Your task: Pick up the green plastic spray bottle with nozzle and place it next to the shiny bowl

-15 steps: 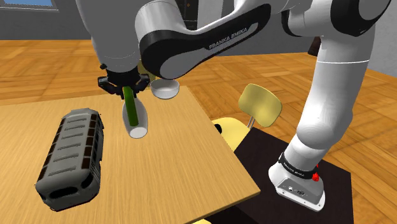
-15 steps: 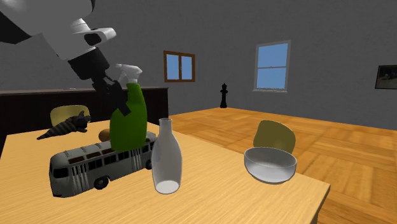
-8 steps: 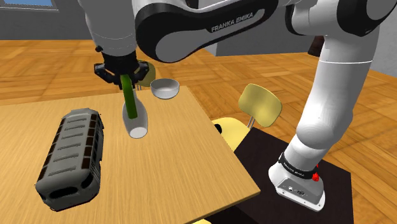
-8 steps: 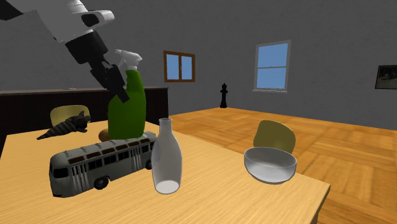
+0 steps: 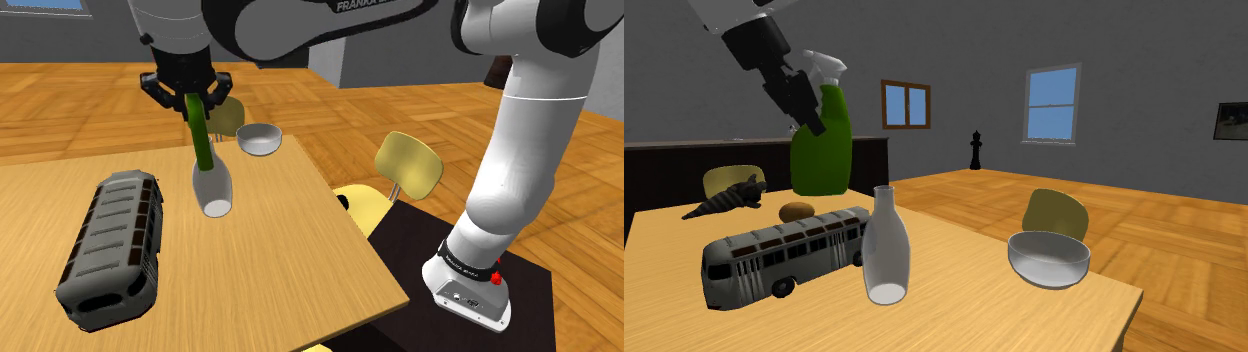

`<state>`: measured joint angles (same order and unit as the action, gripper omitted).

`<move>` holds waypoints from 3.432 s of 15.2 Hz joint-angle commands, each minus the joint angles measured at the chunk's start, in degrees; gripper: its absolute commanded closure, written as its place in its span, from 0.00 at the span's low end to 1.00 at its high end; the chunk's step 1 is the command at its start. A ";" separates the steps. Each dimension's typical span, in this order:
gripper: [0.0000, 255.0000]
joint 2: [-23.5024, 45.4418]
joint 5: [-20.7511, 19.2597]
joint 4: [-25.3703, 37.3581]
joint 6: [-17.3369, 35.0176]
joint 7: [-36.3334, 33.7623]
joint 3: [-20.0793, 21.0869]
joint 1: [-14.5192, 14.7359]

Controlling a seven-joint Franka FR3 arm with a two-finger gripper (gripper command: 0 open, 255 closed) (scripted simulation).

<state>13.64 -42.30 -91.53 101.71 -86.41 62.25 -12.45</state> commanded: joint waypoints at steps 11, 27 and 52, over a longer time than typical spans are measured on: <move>1.00 2.57 -1.42 8.15 -5.17 4.13 -1.01 1.68; 1.00 17.66 -10.90 14.42 5.74 12.80 -9.62 -1.75; 1.00 39.66 -19.09 33.23 13.91 20.90 -18.71 2.34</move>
<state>53.15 -61.19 -57.82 115.09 -65.14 43.67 -9.97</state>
